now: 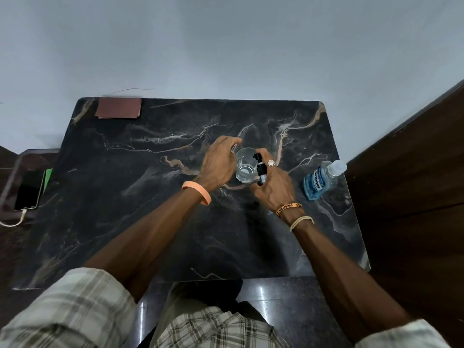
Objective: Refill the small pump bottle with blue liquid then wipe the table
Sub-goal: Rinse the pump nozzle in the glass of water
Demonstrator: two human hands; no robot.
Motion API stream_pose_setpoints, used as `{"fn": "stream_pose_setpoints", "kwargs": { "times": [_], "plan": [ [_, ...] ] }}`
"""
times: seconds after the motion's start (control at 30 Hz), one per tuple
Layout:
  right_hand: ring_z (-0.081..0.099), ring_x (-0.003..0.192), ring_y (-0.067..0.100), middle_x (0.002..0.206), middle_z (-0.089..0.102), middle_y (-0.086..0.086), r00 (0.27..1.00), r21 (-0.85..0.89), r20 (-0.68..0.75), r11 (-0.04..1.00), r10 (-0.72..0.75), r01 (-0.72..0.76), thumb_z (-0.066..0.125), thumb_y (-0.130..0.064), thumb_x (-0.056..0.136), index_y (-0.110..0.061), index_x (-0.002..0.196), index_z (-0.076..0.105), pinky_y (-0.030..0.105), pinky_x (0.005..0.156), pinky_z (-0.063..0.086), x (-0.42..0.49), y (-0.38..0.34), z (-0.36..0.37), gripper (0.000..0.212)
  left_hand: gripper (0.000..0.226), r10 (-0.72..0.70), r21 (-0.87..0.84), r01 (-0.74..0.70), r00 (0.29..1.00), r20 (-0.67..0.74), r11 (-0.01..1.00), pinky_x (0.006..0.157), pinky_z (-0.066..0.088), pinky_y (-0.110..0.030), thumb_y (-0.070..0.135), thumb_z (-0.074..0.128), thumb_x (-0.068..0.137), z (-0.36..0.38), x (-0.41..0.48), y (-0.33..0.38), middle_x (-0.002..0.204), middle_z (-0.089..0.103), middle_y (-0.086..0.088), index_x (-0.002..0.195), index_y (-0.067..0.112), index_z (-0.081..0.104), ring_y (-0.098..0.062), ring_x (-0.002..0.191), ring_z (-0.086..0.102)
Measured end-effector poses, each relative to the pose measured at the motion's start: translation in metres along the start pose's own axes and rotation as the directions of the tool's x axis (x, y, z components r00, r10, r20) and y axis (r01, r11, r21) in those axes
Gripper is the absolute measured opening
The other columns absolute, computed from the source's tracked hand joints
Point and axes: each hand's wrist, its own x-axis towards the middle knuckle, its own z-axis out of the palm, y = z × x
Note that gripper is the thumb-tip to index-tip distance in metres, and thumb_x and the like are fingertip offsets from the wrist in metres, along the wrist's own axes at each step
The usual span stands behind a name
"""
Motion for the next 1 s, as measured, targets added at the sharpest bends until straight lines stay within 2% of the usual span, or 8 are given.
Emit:
{"fn": "stream_pose_setpoints", "kwargs": {
  "times": [0.17, 0.3, 0.43, 0.53, 0.63, 0.7, 0.83, 1.0],
  "plan": [
    [0.065, 0.076, 0.026, 0.104, 0.069, 0.003, 0.999, 0.043, -0.036, 0.999, 0.015, -0.013, 0.064, -0.031, 0.081, -0.035, 0.151, 0.017, 0.037, 0.068, 0.055, 0.007, 0.002, 0.005, 0.085, 0.041, -0.024, 0.014, 0.024, 0.999, 0.024, 1.0, 0.105, 0.045, -0.034, -0.004, 0.053, 0.091, 0.006, -0.002, -0.004, 0.131, 0.058, -0.009, 0.128, 0.013, 0.06, -0.023, 0.122, 0.054],
    [0.063, 0.074, 0.03, 0.096, 0.067, 0.004, 0.999, -0.048, -0.032, 0.998, -0.037, 0.035, 0.056, -0.033, 0.079, -0.03, 0.147, 0.025, 0.036, 0.064, 0.053, 0.003, 0.006, 0.006, 0.074, 0.041, -0.03, 0.008, 0.03, 0.999, 0.025, 1.0, 0.103, 0.044, -0.034, -0.001, 0.054, 0.091, 0.007, -0.004, -0.009, 0.129, 0.058, -0.009, 0.128, 0.013, 0.06, -0.024, 0.119, 0.055],
    [0.062, 0.073, 0.025, 0.096, 0.067, 0.002, 0.999, 0.045, -0.04, 0.999, 0.017, -0.015, 0.06, -0.031, 0.081, -0.034, 0.151, 0.019, 0.037, 0.068, 0.054, 0.002, 0.007, 0.006, 0.081, 0.041, -0.043, 0.013, 0.042, 0.999, 0.024, 0.999, 0.102, 0.043, -0.032, -0.003, 0.053, 0.091, 0.006, -0.004, -0.011, 0.13, 0.058, -0.009, 0.128, 0.013, 0.061, -0.023, 0.119, 0.055],
    [0.061, 0.068, 0.025, 0.084, 0.061, -0.003, 0.997, 0.004, -0.057, 0.999, -0.043, 0.043, 0.054, -0.037, 0.078, -0.031, 0.145, 0.027, 0.036, 0.063, 0.052, 0.003, 0.007, 0.006, 0.072, 0.041, -0.046, 0.021, 0.045, 0.999, 0.024, 0.999, 0.103, 0.042, -0.032, -0.003, 0.053, 0.091, 0.005, -0.002, -0.01, 0.131, 0.058, -0.009, 0.128, 0.013, 0.061, -0.023, 0.121, 0.055],
    [0.064, 0.073, 0.026, 0.097, 0.068, 0.002, 0.998, 0.033, -0.059, 0.999, -0.01, 0.012, 0.058, -0.036, 0.08, -0.031, 0.15, 0.021, 0.038, 0.068, 0.055, 0.004, 0.009, 0.006, 0.08, 0.038, -0.047, 0.02, 0.047, 0.999, 0.023, 0.999, 0.103, 0.042, -0.031, -0.001, 0.054, 0.093, 0.006, -0.002, -0.009, 0.131, 0.058, -0.009, 0.128, 0.013, 0.061, -0.023, 0.121, 0.055],
    [0.063, 0.072, 0.023, 0.101, 0.069, 0.003, 0.996, 0.085, -0.084, 0.996, 0.034, -0.027, 0.064, -0.032, 0.079, -0.034, 0.153, 0.017, 0.035, 0.068, 0.054, 0.005, 0.01, 0.006, 0.088, 0.038, -0.043, 0.023, 0.043, 0.999, 0.028, 0.999, 0.103, 0.042, -0.032, 0.001, 0.054, 0.094, 0.005, -0.003, -0.009, 0.131, 0.058, -0.009, 0.129, 0.013, 0.06, -0.023, 0.121, 0.055],
    [0.062, 0.069, 0.024, 0.09, 0.067, -0.001, 0.997, 0.009, -0.061, 0.999, -0.043, 0.044, 0.052, -0.042, 0.075, -0.033, 0.144, 0.028, 0.038, 0.065, 0.056, 0.006, 0.009, 0.006, 0.073, 0.037, -0.044, 0.024, 0.043, 0.999, 0.028, 0.999, 0.105, 0.045, -0.036, 0.001, 0.053, 0.094, 0.005, -0.003, -0.008, 0.131, 0.058, -0.01, 0.128, 0.012, 0.061, -0.024, 0.121, 0.055],
    [0.066, 0.078, 0.024, 0.112, 0.068, 0.004, 0.998, 0.09, -0.065, 0.996, 0.026, -0.02, 0.065, -0.038, 0.08, -0.039, 0.151, 0.011, 0.04, 0.073, 0.057, 0.002, 0.011, 0.013, 0.089, 0.034, -0.053, 0.01, 0.053, 0.998, 0.03, 0.999, 0.102, 0.047, -0.036, 0.005, 0.055, 0.095, 0.006, -0.005, -0.01, 0.13, 0.058, -0.01, 0.127, 0.012, 0.062, -0.024, 0.118, 0.056]
  ]
}}
